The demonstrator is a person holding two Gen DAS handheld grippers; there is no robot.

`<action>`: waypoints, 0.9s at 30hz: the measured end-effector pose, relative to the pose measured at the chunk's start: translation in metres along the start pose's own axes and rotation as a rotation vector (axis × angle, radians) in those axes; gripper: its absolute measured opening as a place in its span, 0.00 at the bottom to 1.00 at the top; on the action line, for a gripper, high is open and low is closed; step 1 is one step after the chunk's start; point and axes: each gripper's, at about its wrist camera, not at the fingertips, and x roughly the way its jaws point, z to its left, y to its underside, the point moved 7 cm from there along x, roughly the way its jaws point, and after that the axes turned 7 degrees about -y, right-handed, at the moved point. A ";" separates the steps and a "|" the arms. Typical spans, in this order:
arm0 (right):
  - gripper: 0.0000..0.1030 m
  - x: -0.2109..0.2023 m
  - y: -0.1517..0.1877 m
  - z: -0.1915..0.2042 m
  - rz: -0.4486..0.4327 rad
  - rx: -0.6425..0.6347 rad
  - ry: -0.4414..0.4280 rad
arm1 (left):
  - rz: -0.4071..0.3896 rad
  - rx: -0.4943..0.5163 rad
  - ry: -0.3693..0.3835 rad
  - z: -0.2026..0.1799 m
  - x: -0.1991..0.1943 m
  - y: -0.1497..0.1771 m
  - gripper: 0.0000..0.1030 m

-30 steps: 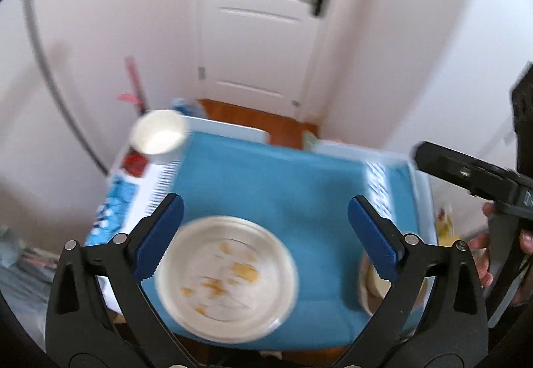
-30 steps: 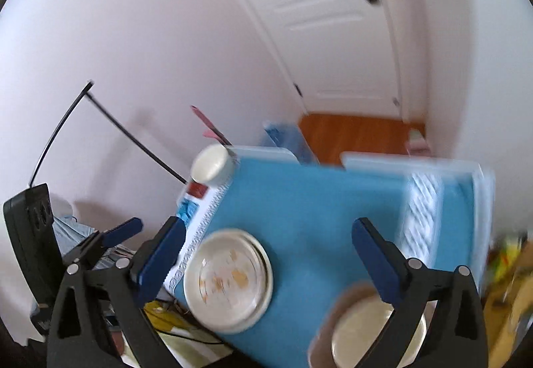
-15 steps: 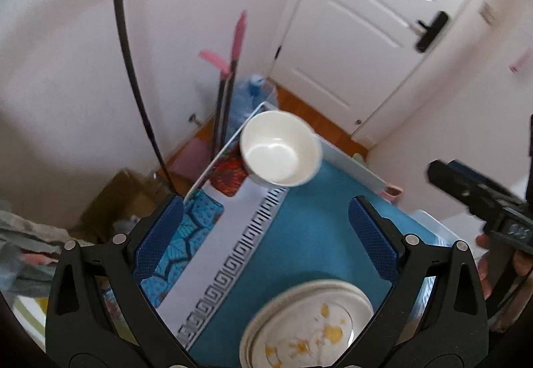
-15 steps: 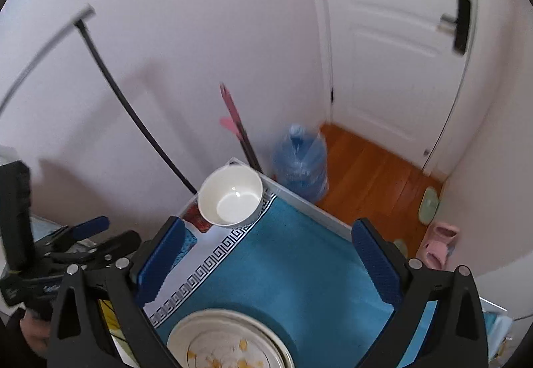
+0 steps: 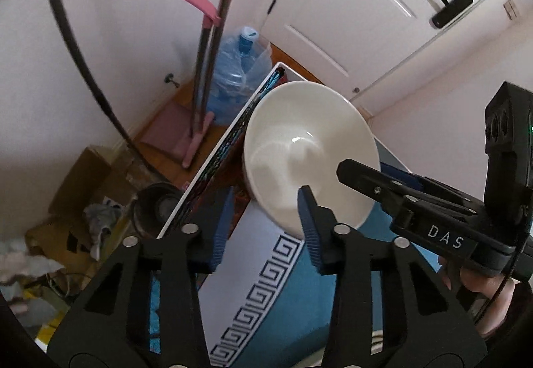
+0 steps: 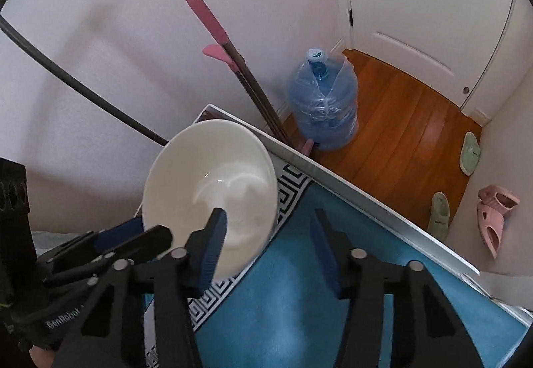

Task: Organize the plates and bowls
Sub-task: 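Move both grippers to the small white bowl and grasp its rim, then carry the small white bowl with both grippers and lower it into the cream bowl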

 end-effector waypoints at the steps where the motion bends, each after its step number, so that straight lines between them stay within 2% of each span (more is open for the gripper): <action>1: 0.42 0.002 -0.001 -0.001 0.003 0.003 -0.002 | 0.002 0.003 -0.001 0.000 0.004 -0.002 0.26; 2: 0.41 0.004 -0.002 -0.002 0.007 0.004 -0.005 | 0.005 0.005 -0.003 0.001 0.008 -0.003 0.22; 3: 0.35 0.007 -0.004 -0.002 0.012 0.004 -0.007 | 0.004 0.006 -0.010 0.002 0.010 -0.003 0.20; 5: 0.29 0.012 -0.005 -0.004 0.021 0.006 -0.011 | -0.010 0.009 -0.014 0.003 0.012 -0.008 0.19; 7: 0.18 0.019 -0.006 -0.005 0.034 0.009 -0.024 | -0.019 0.025 -0.030 0.002 0.014 -0.010 0.18; 17: 0.17 0.014 -0.005 -0.001 0.009 0.014 -0.027 | -0.036 0.052 -0.062 -0.001 0.006 -0.011 0.18; 27: 0.17 -0.044 0.010 0.015 -0.078 -0.015 -0.040 | -0.129 0.105 -0.085 -0.034 -0.061 0.007 0.18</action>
